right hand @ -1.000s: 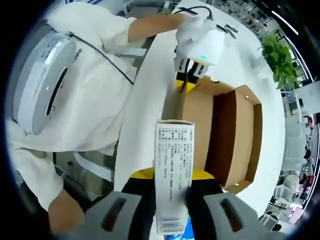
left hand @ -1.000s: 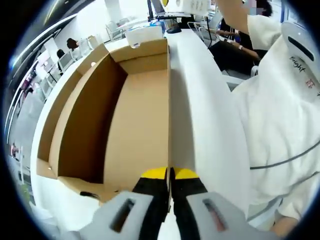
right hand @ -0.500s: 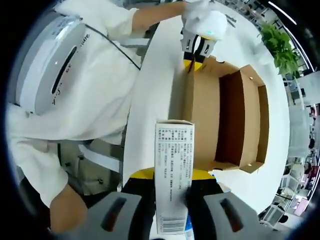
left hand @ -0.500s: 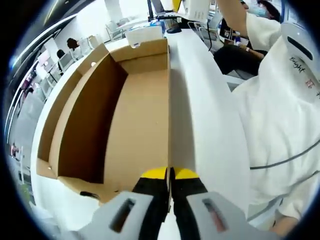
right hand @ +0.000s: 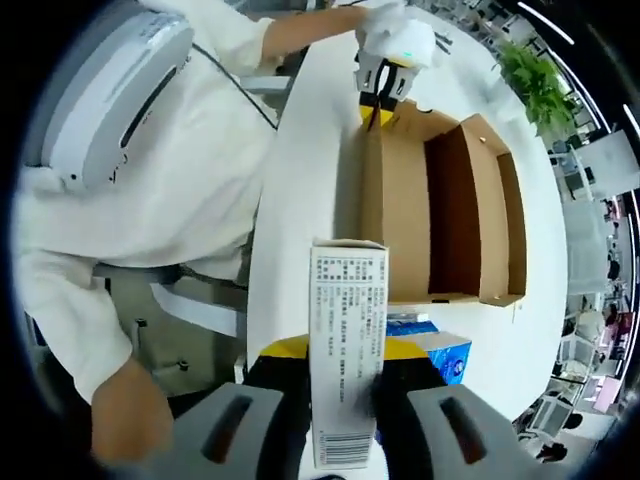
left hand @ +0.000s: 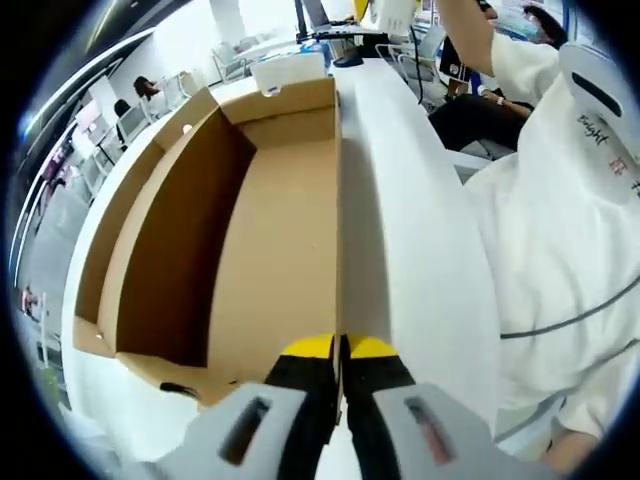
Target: Operate the shoe box by opening the lid, removing the specified soft item, and placing it in the target area until the item is outside and the box remains undamaged.
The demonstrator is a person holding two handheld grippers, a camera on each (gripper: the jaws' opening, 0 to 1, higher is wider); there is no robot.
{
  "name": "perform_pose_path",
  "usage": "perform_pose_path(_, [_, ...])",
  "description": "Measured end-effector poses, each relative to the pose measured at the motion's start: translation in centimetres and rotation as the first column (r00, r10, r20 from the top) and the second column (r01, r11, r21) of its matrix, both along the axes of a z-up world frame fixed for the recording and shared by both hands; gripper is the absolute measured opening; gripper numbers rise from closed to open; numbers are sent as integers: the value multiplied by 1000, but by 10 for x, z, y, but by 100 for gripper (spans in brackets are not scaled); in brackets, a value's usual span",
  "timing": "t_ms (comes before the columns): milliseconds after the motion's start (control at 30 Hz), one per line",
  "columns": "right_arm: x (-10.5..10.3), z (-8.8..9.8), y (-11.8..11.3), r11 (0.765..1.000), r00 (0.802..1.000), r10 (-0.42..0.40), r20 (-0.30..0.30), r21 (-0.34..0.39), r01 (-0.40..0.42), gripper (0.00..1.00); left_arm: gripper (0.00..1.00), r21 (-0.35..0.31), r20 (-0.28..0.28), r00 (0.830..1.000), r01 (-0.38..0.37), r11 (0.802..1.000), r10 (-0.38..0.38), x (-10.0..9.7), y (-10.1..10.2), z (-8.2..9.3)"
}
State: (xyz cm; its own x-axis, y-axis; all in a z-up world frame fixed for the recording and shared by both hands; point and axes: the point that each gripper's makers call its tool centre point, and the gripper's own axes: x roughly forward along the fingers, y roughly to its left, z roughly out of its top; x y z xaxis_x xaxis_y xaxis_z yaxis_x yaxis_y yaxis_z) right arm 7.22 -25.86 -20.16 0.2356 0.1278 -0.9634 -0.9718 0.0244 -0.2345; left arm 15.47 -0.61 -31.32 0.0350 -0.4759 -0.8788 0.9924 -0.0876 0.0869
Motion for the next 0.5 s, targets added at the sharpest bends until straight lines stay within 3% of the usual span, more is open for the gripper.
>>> perform_pose_path(233, [-12,-11,-13,1000,1000,10,-15,-15,-11,21,1,2,-2,1000,0,1000,0,-1,-1,0])
perform_pose_path(333, [-9,-8,-17,1000,1000,-9,4,-10,9,21,1,4,-4,1000,-1,1000,1,0,-1,0])
perform_pose_path(500, [-5,-23,-20,999,999,-39,14,9,39,21,1,-1,0,1000,1,1000,-1,0,-2,1])
